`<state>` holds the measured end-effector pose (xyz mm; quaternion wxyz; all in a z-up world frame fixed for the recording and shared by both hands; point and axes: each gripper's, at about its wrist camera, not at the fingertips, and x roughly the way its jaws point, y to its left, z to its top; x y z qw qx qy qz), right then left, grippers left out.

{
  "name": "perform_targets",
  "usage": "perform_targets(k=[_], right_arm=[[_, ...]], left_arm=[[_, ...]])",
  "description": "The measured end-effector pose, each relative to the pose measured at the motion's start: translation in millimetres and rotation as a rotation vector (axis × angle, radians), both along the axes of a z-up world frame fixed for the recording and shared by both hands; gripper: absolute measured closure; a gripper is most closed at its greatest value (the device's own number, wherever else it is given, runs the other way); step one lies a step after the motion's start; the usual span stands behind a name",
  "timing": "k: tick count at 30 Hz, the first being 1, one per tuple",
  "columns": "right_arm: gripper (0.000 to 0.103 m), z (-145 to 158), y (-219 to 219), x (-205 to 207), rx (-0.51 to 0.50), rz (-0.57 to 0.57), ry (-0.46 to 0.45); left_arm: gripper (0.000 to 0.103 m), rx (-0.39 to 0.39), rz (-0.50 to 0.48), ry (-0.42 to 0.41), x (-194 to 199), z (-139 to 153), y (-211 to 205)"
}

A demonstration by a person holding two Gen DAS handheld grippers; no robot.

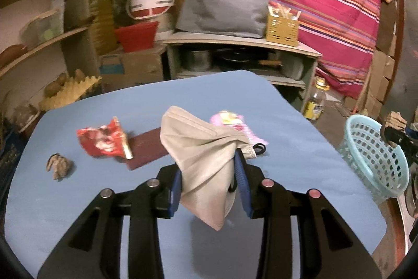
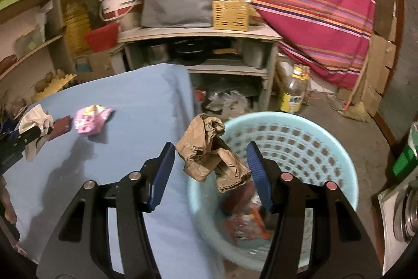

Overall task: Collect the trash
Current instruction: 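Carry the cloth bag and brown paper over the basket with both grippers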

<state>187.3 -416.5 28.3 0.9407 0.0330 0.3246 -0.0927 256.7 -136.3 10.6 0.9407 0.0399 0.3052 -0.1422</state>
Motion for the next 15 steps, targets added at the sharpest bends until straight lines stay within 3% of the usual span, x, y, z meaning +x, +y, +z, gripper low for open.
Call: perform_targets(k=[15], right_arm=[[0.045,0,-95,-37,0.064,-0.14,-0.021]], left_arm=[[0.066,-0.017,-0.233,-0.02,-25,11,-146]])
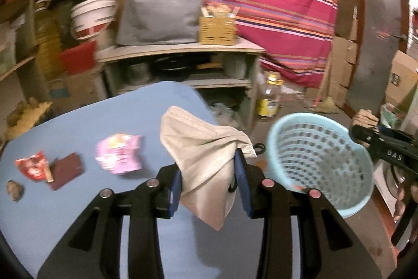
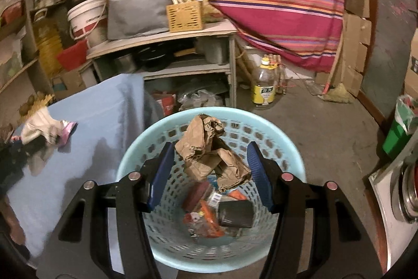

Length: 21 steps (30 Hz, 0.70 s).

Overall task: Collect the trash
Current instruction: 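Carry the cloth bag and brown paper over the basket with both grippers, then open both grippers to drop the cloth bag and paper into the basket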

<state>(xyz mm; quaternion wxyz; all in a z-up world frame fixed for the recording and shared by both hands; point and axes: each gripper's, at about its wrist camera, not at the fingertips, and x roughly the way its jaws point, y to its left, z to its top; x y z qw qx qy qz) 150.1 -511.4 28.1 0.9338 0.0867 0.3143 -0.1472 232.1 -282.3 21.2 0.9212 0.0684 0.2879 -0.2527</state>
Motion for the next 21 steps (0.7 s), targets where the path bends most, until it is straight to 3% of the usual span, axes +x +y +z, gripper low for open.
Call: perform_targets(k=[8,13,14,16,21], right_arm=[[0.045,-3,-34,-22,0.024,-0.072,-0.009],[0.045,-7,-48,-29,0.048,-0.091,-0.011],[0.045,-8,-49,-29,0.053,-0.092,-0.011],[0.045,-10,-51,-28,0.059,-0.094,-0.008],[0.045,-12,-48,-18,0.064,-0.08,0.004]], left_arm=[[0.061,-0.008,-0.114,0.027,-6,-11,-77],[0.048,-0.005,-0.159,0.056,-1,-18,-113],[0.04,0.002,-0.173,0.065,0,-19,-119],[0.037,0.012,-0.176,0.06,-1,-20,-127],[0.022,0.003,-0.148,0.043,3,-18,-112]])
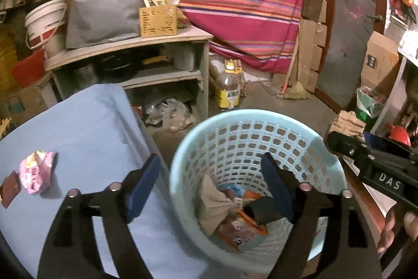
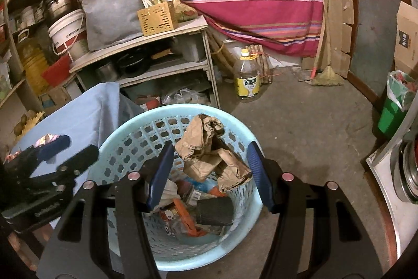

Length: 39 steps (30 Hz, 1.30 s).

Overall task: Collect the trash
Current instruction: 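Open both grippers to drop the cloth bag and paper into the basket, then move both open grippers back over the table toward the remaining trash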

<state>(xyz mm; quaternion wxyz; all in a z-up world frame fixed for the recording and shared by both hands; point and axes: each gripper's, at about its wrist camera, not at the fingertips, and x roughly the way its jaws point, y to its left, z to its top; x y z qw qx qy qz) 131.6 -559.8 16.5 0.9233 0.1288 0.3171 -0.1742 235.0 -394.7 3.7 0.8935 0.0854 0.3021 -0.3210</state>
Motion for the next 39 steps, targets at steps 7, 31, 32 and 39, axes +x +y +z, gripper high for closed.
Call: perform_targets(k=[7,31,32,39], right_arm=[[0.02,-5,20,18,-0.016,0.026,0.023],[0.005,11,181,95,-0.088,0.206,-0.049],[0.005,9,193,103,-0.084,0.221,-0.041],[0.005,-2,255,139,-0.064,0.308,-0.029]], left_arm=[[0.01,-0.013,0.104,-0.003,11,8,54],[0.005,0.005,0.542,-0.071,49,18,338],[0.005,0.008,0.562,-0.066,52,15,349],[0.005,0.055,0.699,0.016,75,-22,430]])
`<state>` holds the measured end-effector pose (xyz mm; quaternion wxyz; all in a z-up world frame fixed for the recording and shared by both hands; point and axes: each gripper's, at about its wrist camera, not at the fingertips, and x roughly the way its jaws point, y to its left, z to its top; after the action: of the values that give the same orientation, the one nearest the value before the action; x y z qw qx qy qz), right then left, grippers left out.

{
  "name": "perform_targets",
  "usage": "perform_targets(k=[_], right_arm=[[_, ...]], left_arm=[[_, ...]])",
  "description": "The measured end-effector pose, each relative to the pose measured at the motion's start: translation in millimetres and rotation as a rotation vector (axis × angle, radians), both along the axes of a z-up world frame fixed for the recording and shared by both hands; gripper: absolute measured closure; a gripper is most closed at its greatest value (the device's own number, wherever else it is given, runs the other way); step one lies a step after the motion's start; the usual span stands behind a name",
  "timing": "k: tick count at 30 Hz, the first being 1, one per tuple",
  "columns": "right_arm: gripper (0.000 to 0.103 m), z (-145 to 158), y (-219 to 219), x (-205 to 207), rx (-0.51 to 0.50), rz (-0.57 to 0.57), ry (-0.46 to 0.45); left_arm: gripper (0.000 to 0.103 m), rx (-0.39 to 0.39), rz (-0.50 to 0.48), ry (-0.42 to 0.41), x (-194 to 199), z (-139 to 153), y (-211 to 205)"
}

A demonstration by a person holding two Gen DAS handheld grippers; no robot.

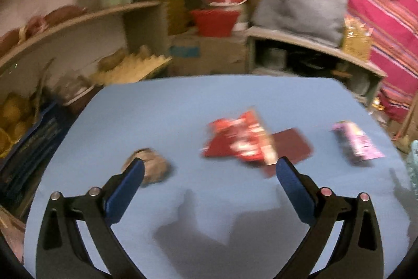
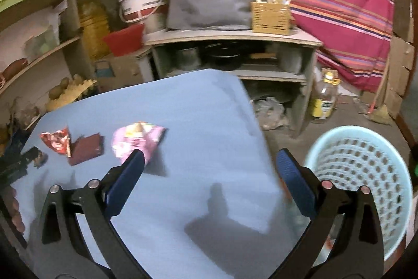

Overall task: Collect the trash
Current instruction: 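Move both open grippers back over the table toward the remaining trash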

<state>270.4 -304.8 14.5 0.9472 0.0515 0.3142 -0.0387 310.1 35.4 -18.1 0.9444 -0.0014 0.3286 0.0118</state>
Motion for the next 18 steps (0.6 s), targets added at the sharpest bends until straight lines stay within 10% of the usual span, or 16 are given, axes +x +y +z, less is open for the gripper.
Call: perform_targets(k=[18], right_arm=[[0.005,-25,47,41,-0.016,0.054,0.068]], left_arm=[[0.009,-0.014,0.059,0.164,50,-45,70]])
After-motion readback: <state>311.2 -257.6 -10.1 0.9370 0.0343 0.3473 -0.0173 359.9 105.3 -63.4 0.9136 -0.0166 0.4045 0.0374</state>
